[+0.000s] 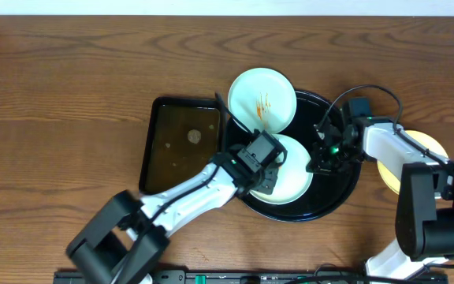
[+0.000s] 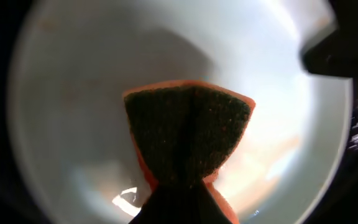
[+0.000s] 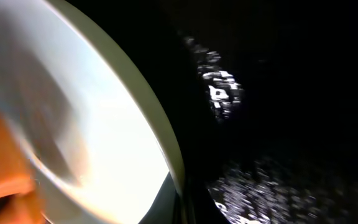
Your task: Clean dirty plates on tray and stack at the side
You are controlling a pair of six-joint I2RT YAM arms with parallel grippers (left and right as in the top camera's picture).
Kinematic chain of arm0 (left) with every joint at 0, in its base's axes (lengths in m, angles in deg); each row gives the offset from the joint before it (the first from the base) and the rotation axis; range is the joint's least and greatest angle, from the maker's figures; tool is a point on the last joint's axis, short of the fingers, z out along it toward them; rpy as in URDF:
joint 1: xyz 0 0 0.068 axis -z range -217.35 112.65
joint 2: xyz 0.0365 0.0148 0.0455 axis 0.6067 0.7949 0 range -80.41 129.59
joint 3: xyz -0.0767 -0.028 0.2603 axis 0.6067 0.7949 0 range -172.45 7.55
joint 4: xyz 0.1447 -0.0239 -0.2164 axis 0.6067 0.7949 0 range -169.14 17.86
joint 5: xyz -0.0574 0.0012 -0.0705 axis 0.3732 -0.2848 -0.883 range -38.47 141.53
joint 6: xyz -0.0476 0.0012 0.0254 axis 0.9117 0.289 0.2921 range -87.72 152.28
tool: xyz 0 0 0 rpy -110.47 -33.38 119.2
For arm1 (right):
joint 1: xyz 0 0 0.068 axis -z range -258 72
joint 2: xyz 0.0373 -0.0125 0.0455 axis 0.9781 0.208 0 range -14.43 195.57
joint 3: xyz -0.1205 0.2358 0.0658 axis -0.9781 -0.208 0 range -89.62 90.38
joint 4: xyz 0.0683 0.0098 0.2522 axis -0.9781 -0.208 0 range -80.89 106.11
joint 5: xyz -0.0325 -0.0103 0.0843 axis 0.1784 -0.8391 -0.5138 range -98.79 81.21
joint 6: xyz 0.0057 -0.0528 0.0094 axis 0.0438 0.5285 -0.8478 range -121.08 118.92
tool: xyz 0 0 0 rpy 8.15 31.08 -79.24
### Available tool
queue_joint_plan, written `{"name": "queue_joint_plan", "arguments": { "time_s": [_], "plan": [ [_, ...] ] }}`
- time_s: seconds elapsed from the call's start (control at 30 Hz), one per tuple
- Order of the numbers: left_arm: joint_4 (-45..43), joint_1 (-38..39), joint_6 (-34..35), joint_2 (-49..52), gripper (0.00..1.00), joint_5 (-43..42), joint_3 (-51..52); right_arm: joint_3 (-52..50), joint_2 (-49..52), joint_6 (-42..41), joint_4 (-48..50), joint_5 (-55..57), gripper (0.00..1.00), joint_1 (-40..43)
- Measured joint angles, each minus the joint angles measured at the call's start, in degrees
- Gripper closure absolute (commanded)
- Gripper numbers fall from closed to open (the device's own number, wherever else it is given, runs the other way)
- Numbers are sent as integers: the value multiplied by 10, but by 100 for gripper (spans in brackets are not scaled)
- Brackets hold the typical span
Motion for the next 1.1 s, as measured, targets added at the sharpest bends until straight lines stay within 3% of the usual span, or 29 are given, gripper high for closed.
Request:
{"name": "queue_joint_plan", "arguments": {
  "time_s": [0.47,1.1],
  "plan": [
    [13,-86,0,-62,92,-3,0,-1,-95,15,0,0,99,14],
    [47,-209,0,-112,92,0,0,-1,-217,15,23,250,99,10]
  ]
}}
